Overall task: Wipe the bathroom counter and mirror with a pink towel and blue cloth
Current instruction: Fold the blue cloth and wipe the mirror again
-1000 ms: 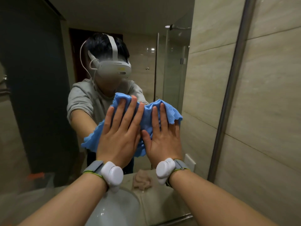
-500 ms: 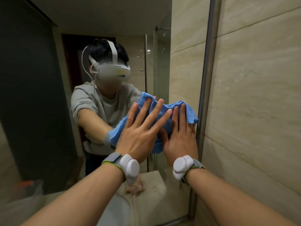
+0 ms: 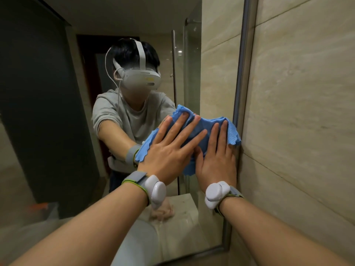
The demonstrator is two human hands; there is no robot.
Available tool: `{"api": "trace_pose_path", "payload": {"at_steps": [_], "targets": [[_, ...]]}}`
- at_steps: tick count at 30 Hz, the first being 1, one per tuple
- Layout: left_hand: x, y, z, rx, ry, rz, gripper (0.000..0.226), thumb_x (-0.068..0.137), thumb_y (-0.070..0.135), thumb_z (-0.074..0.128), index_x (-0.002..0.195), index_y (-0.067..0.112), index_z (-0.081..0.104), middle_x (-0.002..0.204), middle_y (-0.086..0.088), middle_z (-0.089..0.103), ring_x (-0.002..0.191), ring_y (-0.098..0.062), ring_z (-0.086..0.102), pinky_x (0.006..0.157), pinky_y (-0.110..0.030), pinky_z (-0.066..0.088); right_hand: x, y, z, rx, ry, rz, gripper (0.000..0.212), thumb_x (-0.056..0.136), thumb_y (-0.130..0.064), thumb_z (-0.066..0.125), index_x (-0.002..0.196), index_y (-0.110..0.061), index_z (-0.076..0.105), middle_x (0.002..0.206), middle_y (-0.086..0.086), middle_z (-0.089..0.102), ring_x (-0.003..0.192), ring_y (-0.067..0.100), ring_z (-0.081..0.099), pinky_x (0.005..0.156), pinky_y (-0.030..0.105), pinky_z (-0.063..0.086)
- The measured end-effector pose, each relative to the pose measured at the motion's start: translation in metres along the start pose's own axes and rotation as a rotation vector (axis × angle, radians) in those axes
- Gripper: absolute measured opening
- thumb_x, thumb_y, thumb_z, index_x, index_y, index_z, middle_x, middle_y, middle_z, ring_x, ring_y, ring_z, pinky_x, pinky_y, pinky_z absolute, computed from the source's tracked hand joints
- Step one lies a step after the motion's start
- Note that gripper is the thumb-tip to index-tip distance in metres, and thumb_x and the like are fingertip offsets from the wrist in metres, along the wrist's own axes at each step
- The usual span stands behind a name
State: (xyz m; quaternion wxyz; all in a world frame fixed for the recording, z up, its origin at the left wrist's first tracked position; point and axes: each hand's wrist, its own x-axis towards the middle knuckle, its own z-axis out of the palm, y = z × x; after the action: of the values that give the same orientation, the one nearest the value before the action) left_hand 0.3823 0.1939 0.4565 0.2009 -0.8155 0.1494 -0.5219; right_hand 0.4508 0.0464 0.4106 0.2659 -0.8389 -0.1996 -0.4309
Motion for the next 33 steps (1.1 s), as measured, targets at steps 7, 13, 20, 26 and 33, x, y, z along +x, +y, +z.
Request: {"api": "trace_pose_path", "payload": {"at_steps": [7,13,20,26,33], "targets": [[-0.024,0.0,0.005,0.004,-0.006,0.011,0.055,0.11,0.031,0.048,0.161,0.024,0.031,0.172,-0.007,0.016,0.159,-0.031,0.01,0.129,-0.052,0.009,-0.023,-0.008,0.008,-0.026,-0.035,0.015,0.078,0.102,-0.053,0.024,0.159,-0.01,-0.006,0.166,0.011,-0.011,0.153,0.031,0.004,0.12,0.042,0.022],[-0.06,-0.002,-0.003,-0.01,-0.016,-0.058,0.051,0.111,0.028,0.045,0.16,0.022,0.034,0.17,-0.006,0.022,0.159,-0.028,0.016,0.128,-0.052,0.016,-0.045,-0.035,0.016,0.037,-0.033,-0.004,0.075,0.103,-0.046,0.03,0.159,-0.007,-0.002,0.166,0.011,-0.012,0.154,0.028,-0.004,0.122,0.039,0.016],[-0.114,-0.016,-0.018,-0.003,-0.094,-0.113,0.056,0.109,0.029,0.049,0.162,0.024,0.03,0.171,-0.005,0.019,0.159,-0.029,0.012,0.129,-0.052,0.01,-0.075,-0.068,0.033,-0.007,-0.097,-0.039,0.078,0.101,-0.051,0.024,0.157,-0.007,-0.008,0.165,0.014,-0.011,0.153,0.034,0.008,0.118,0.045,0.028],[-0.163,-0.025,-0.028,0.009,-0.136,-0.159,0.058,0.109,0.03,0.048,0.163,0.026,0.026,0.172,-0.005,0.014,0.16,-0.028,0.01,0.129,-0.051,0.006,-0.106,-0.092,0.048,0.018,-0.127,-0.095,0.08,0.1,-0.051,0.028,0.158,-0.008,-0.004,0.166,0.013,-0.01,0.151,0.035,0.013,0.115,0.047,0.031],[-0.218,-0.043,-0.049,0.06,-0.192,-0.24,0.06,0.109,0.034,0.046,0.164,0.026,0.023,0.173,-0.006,0.012,0.159,-0.028,0.013,0.129,-0.051,0.011,-0.126,-0.131,0.056,0.057,-0.145,-0.242,0.083,0.098,-0.047,0.042,0.159,-0.009,0.0,0.166,0.012,-0.003,0.147,0.037,0.025,0.111,0.05,0.034]]}}
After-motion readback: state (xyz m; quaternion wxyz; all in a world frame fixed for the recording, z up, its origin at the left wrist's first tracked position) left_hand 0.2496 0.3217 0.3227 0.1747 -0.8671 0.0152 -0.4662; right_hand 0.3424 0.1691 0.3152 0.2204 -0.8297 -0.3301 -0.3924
